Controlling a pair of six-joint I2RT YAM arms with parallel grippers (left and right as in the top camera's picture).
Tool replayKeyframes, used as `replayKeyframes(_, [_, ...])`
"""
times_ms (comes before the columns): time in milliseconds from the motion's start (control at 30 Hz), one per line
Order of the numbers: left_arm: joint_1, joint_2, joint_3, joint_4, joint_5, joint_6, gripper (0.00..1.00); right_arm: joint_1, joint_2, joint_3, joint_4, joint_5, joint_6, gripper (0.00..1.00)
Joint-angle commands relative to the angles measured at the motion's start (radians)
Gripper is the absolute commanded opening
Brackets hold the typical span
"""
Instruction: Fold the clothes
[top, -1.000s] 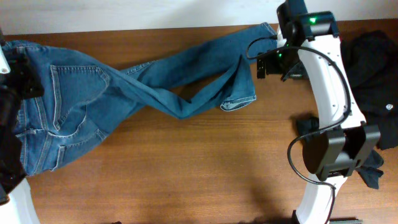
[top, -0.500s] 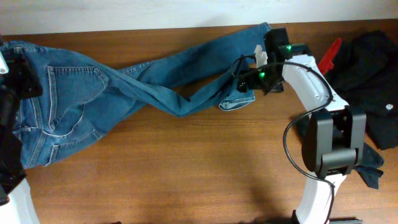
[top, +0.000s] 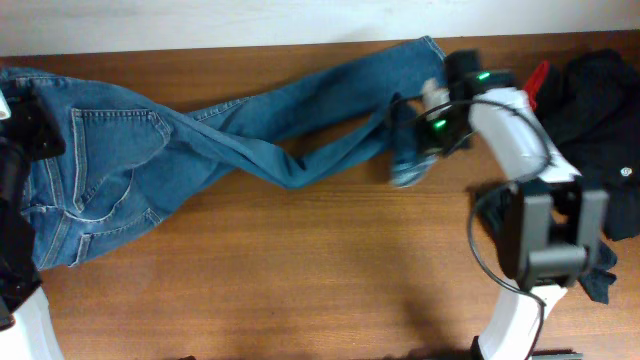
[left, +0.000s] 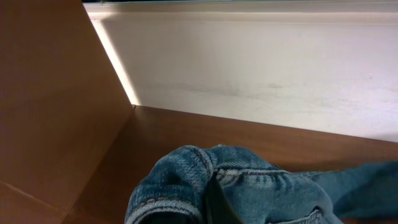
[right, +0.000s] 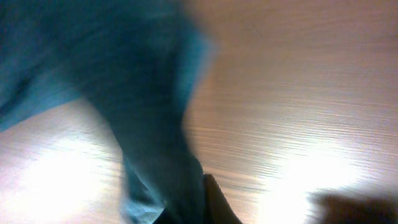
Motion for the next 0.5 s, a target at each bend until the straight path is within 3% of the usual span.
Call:
replayKeyframes(0, [0.003,-0.014,0.026,0.026,-0.033,0.016,0.00,-0.108,-0.163,0.155,-0.033,0.256,-0.013,0.04])
replayKeyframes(167, [0.003,-0.011,0.026,0.025,-0.115,-0.041,0.00,-0.246,-0.227,0.264,-0.052,0.281,-0.013,0.04])
replayKeyframes(233, [0.003,-0.012,0.026,0.018,-0.203,-0.119,0.00,-0.276,-0.232,0.270,-0.053,0.315,-0.001,0.04])
replayKeyframes(467, [0.021,-0.013,0.028,-0.018,-0.393,-0.290,0.00,-0.315,-0.233,0.269,-0.087,0.399,0.076,0.04])
